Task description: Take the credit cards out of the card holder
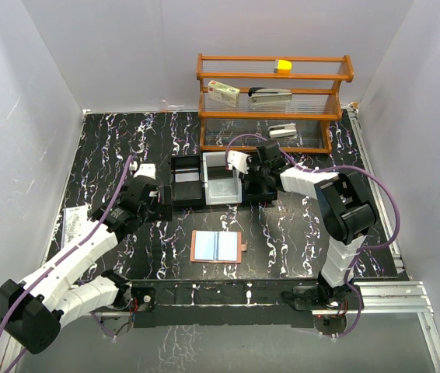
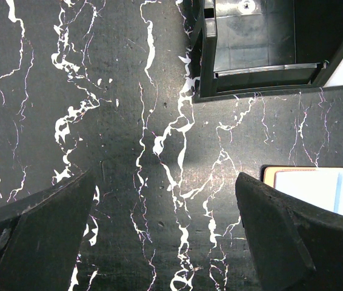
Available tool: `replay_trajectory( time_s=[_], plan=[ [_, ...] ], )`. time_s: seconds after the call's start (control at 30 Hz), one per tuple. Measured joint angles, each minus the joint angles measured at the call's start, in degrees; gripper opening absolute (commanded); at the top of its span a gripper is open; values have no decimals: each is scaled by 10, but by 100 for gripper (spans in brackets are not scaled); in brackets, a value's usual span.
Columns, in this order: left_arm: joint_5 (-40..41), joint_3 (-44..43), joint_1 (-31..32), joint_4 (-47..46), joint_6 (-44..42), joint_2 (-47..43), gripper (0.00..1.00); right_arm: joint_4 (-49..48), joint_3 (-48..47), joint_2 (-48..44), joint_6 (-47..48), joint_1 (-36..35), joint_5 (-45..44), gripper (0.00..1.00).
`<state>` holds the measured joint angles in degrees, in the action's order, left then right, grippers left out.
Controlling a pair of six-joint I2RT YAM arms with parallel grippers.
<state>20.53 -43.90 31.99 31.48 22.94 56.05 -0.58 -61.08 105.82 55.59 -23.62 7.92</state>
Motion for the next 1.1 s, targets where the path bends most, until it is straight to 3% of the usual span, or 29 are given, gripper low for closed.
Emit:
replay_trajectory(
  time_s=[0.27, 0.4, 0.5, 0.57, 0.63, 0.7, 0.9, 1.1],
  plan=[
    [-1, 0, 0, 0, 0, 0, 99, 10, -11, -2, -27, 5, 2, 49],
    [-5, 0, 0, 0, -1, 0, 99, 11, -14, -38, -100, 5, 13, 63],
    [-13, 0, 0, -2, -3, 0, 99, 3, -16, -98, -213, 5, 14, 70],
    [-19, 0, 0, -3, -4, 0, 99, 16, -38, -143, -321, 5, 9, 84],
    [-26, 1, 0, -7, -5, 0, 99, 37, -70, -171, -411, 7, 13, 87],
    [-35, 1, 0, -12, -5, 0, 99, 51, -82, -199, -493, 9, 35, 98],
    [-63, 1, 0, -16, -6, 6, 99, 1, 76, -296, -735, 17, 165, 98],
    [-103, 11, 0, -33, 14, 5, 99, -80, 236, -306, -960, 7, 248, 98]
  ],
)
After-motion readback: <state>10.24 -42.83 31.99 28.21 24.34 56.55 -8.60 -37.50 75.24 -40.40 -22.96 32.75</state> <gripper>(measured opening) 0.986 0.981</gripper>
